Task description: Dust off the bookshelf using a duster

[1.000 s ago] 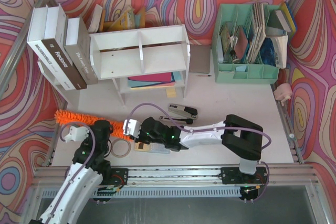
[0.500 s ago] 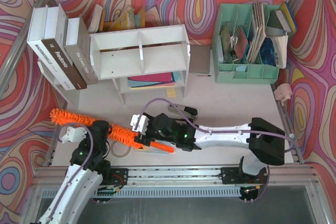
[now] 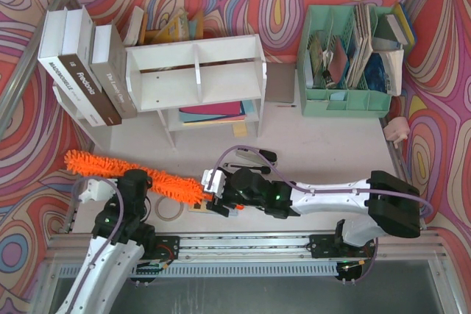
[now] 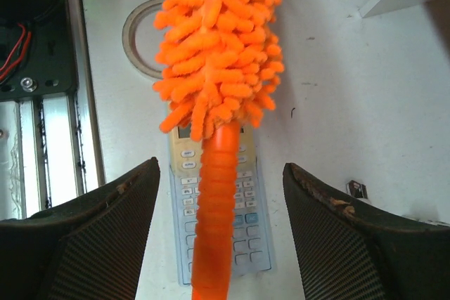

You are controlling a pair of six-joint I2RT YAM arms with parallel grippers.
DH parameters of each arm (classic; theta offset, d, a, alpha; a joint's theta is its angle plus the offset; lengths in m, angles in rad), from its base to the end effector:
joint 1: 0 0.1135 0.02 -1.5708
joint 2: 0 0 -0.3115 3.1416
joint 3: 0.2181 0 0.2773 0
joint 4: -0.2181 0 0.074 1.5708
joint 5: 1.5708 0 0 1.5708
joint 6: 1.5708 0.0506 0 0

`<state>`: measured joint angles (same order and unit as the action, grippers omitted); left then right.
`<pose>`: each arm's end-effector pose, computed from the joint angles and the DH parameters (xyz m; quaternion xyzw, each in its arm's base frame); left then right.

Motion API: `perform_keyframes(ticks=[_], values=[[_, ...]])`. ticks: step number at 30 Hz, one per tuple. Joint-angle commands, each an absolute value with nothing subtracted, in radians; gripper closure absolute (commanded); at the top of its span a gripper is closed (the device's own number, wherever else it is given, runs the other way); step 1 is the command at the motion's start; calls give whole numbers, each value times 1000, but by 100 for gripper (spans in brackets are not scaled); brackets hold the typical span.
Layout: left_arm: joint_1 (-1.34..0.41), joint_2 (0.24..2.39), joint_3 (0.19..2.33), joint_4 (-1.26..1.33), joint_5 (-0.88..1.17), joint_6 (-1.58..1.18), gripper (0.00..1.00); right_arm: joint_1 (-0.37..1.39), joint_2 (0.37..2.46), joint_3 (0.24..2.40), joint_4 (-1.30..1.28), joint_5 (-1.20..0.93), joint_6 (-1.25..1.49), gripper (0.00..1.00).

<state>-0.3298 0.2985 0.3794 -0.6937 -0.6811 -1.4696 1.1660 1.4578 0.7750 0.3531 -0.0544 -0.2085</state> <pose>0.0860 0.0042 0.2216 -0.5809 0.6212 -0.1559 0.5023 0.1355 0.3233 0.2584 -0.5282 0.6186 0.2874 0.5057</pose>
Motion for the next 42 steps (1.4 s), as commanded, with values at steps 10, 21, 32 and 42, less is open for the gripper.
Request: perform_keyframes(ticks=[10, 21, 32, 42], values=[[-325, 259, 487, -731, -636, -1500, 100, 1173, 1507, 780, 391, -31, -179, 35], [-325, 257, 500, -717, -586, -1518, 100, 1173, 1570, 817, 408, 15, -173, 39], [-325, 270, 507, -712, -533, -1542, 100, 1173, 1622, 850, 429, 62, -178, 45], [-325, 267, 507, -722, -503, -1561, 100, 1173, 1637, 872, 432, 70, -188, 64]])
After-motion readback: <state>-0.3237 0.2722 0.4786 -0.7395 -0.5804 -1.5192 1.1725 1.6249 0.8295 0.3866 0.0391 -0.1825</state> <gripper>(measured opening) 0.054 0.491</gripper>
